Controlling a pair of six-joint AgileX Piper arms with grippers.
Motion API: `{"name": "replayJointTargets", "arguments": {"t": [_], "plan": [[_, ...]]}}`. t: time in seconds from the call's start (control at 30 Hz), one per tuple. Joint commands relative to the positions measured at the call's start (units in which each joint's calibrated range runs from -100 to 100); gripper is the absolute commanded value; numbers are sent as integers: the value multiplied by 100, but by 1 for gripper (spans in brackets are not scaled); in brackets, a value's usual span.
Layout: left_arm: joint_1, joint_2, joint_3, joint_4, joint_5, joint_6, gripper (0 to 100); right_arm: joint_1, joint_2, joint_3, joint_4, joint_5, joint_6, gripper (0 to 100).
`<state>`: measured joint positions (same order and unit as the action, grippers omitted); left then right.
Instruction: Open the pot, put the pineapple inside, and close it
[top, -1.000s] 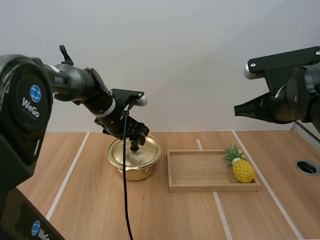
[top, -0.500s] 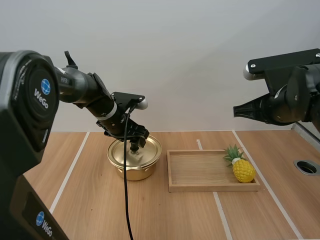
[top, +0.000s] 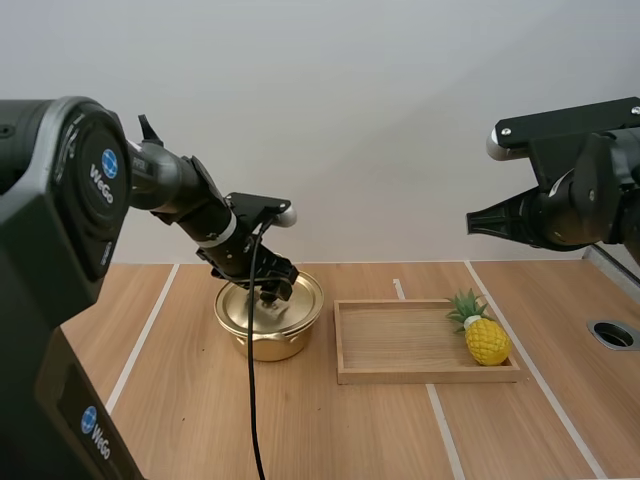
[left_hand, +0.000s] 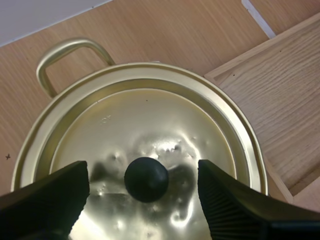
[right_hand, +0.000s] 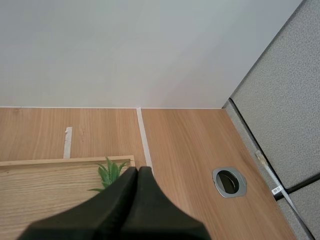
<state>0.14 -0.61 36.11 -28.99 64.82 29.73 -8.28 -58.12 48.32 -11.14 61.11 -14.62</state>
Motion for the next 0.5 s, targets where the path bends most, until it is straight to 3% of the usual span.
{"name": "replayJointTargets", "arguments": {"t": [0.0,0.47], "plan": [[-19,14,-4,-144,-65,20,100,-22,-15,-44,52,32,-31,0],[-19,14,-4,-208,-119,127,100,-22,-15,-44,52,32,-31,0]]}}
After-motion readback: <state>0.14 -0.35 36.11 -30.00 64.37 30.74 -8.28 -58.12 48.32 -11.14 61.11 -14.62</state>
